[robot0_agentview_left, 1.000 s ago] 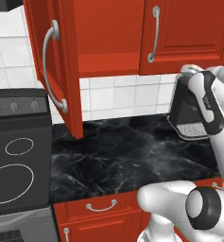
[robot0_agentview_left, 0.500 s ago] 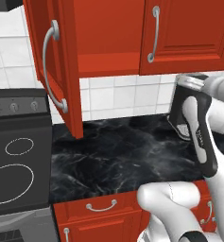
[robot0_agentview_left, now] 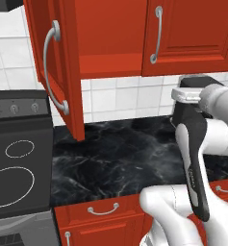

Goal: Close all open cabinet doors.

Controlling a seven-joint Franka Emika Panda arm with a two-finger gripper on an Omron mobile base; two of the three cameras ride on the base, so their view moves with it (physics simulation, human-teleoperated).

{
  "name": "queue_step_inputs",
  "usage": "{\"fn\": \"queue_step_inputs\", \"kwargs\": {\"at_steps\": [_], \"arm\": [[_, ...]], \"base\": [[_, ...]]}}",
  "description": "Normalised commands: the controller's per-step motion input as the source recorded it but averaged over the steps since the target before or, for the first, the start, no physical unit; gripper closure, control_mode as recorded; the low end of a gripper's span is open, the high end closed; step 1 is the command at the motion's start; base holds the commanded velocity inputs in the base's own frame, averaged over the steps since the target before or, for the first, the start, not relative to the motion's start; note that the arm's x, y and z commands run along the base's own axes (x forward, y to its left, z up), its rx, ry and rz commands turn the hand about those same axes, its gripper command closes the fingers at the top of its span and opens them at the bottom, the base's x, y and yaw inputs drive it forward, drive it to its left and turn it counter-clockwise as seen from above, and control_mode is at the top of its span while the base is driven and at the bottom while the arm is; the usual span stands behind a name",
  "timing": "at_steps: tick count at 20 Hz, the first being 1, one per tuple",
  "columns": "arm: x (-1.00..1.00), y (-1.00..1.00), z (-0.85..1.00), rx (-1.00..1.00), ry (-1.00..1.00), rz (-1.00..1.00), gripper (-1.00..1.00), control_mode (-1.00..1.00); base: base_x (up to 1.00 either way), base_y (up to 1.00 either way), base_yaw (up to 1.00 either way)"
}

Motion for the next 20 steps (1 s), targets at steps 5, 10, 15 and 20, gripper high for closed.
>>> {"fn": "queue_step_inputs", "kwargs": {"at_steps": [5, 10, 15, 20], "arm": [[-0.53, 0.16, -0.28, -0.06, -0.05, 0.0, -1.0, -1.0], [-0.99, 0.47, -0.31, -0.16, -0.21, 0.0, -1.0, -1.0], [-1.0, 0.58, -0.12, -0.24, -0.26, 0.0, -1.0, -1.0], [-0.92, 0.63, -0.04, -0.31, -0.26, 0.0, -1.0, -1.0]], "base": [[0.0, 0.0, 0.0], [0.0, 0.0, 0.0], [0.0, 0.0, 0.0], [0.0, 0.0, 0.0]]}}
